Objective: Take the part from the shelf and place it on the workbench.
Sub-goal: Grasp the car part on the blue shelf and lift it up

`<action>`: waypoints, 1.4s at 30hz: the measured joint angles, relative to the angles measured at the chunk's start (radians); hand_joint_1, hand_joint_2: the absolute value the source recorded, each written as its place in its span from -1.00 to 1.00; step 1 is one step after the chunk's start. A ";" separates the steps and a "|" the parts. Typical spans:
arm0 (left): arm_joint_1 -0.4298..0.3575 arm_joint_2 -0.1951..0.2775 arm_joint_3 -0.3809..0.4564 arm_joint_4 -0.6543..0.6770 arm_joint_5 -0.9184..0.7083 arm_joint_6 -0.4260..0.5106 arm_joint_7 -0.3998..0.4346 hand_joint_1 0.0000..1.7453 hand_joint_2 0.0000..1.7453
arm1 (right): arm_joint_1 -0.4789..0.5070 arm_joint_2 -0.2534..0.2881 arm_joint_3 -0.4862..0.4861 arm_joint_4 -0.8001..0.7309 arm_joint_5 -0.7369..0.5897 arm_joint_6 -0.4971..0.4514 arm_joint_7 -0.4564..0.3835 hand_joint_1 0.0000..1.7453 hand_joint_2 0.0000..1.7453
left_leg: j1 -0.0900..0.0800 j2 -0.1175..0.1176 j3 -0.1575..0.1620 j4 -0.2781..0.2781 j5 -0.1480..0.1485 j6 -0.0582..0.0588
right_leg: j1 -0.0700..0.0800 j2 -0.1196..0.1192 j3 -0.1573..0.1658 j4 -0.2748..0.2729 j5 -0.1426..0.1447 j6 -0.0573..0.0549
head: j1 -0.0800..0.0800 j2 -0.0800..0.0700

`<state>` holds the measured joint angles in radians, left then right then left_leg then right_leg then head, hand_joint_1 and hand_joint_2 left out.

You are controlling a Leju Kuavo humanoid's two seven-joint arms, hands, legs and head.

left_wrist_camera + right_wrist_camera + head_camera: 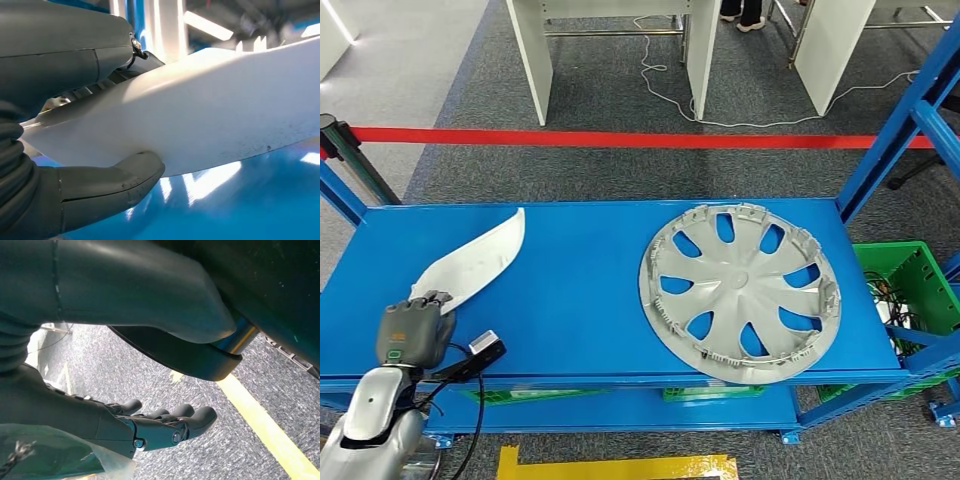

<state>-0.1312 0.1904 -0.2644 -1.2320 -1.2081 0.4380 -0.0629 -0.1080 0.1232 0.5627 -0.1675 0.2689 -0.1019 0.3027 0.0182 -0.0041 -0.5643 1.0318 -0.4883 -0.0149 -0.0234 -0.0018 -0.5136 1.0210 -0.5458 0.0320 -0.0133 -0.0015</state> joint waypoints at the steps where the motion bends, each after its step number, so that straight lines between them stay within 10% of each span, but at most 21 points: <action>1: 0.006 -0.002 0.001 -0.004 0.030 0.037 -0.035 1.00 1.00 | 0.000 0.000 0.000 0.000 0.002 0.000 0.000 -1.00 1.00 | 0.000 0.000 0.000 0.000 0.000 0.000 | 0.000 0.000 0.000 0.000 0.000 0.000 | 0.000 0.000; 8: 0.090 -0.089 0.032 -0.165 0.366 0.233 -0.299 1.00 1.00 | 0.001 0.000 0.000 0.000 -0.001 -0.007 -0.003 -1.00 1.00 | 0.000 0.000 0.000 0.000 0.000 0.000 | 0.000 0.000 -0.002 0.000 0.000 0.000 | 0.000 0.000; 14: 0.164 -0.164 0.005 -0.413 0.753 0.060 -0.415 1.00 1.00 | 0.009 0.001 -0.007 0.000 -0.037 -0.035 -0.004 -1.00 1.00 | 0.000 0.001 0.000 0.001 -0.001 0.000 | -0.001 0.000 -0.005 -0.001 0.000 0.000 | 0.000 0.000; 18: 0.218 -0.186 -0.035 -0.568 0.907 -0.040 -0.474 1.00 1.00 | 0.018 0.009 -0.028 0.000 -0.066 -0.063 -0.008 -1.00 1.00 | -0.002 0.004 0.019 -0.038 0.022 0.030 | -0.007 -0.002 0.006 -0.017 0.004 0.016 | 0.001 0.000; 22: 0.294 -0.204 -0.053 -0.662 1.010 -0.104 -0.525 1.00 1.00 | 0.030 0.010 -0.070 0.000 -0.124 -0.136 -0.043 -1.00 1.00 | 0.005 0.013 0.033 -0.080 0.046 0.043 | -0.007 0.000 -0.063 0.149 -0.098 0.022 | 0.009 0.000; 24: 0.334 -0.211 -0.053 -0.691 1.037 -0.122 -0.553 1.00 1.00 | 0.039 0.010 -0.102 0.000 -0.160 -0.195 -0.081 -1.00 1.00 | 0.012 0.014 0.027 -0.072 0.044 0.038 | -0.014 0.000 -0.081 0.198 -0.094 0.034 | 0.009 0.000; 28: 0.394 -0.213 -0.052 -0.744 1.046 -0.137 -0.585 1.00 1.00 | 0.059 0.019 -0.158 0.000 -0.195 -0.276 -0.147 -1.00 1.00 | 0.036 0.006 0.001 -0.019 0.023 -0.008 | -0.032 0.002 -0.001 0.046 -0.008 0.072 | 0.017 0.000; 33: 0.426 -0.214 -0.052 -0.785 1.080 -0.172 -0.595 1.00 1.00 | 0.062 0.028 -0.196 0.001 -0.227 -0.187 -0.160 -1.00 1.00 | 0.034 0.002 -0.034 0.033 0.009 -0.030 | -0.031 0.008 -0.033 0.069 -0.020 0.022 | 0.012 0.000; 37: 0.446 -0.220 -0.053 -0.792 1.125 -0.198 -0.620 1.00 1.00 | 0.063 0.023 -0.231 0.001 -0.262 -0.111 -0.199 -1.00 1.00 | 0.026 0.004 -0.103 0.234 -0.141 -0.022 | -0.015 0.000 -0.068 0.071 0.005 -0.007 | -0.002 0.000; 39: 0.453 -0.222 -0.053 -0.793 1.139 -0.206 -0.628 1.00 1.00 | 0.065 0.021 -0.242 0.001 -0.266 -0.100 -0.206 -1.00 1.00 | 0.013 0.004 -0.110 0.306 -0.168 -0.005 | 0.002 -0.004 -0.086 0.071 0.019 -0.020 | -0.003 0.000; 42: 0.459 -0.224 -0.053 -0.800 1.152 -0.218 -0.634 1.00 1.00 | 0.065 0.022 -0.251 0.001 -0.262 -0.095 -0.211 -1.00 1.00 | -0.025 0.002 -0.010 0.169 -0.111 0.060 | 0.026 -0.005 -0.105 0.069 0.037 -0.035 | -0.002 0.000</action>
<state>0.3278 -0.0339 -0.3170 -2.0315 -0.0566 0.2196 -0.6971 -0.0432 0.1450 0.3118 -0.1660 0.0073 -0.1966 0.0920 -0.0068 -0.0019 -0.5740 1.2013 -0.5992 0.0454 0.0021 -0.0064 -0.6181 1.0900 -0.5086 -0.0025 -0.0151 -0.0015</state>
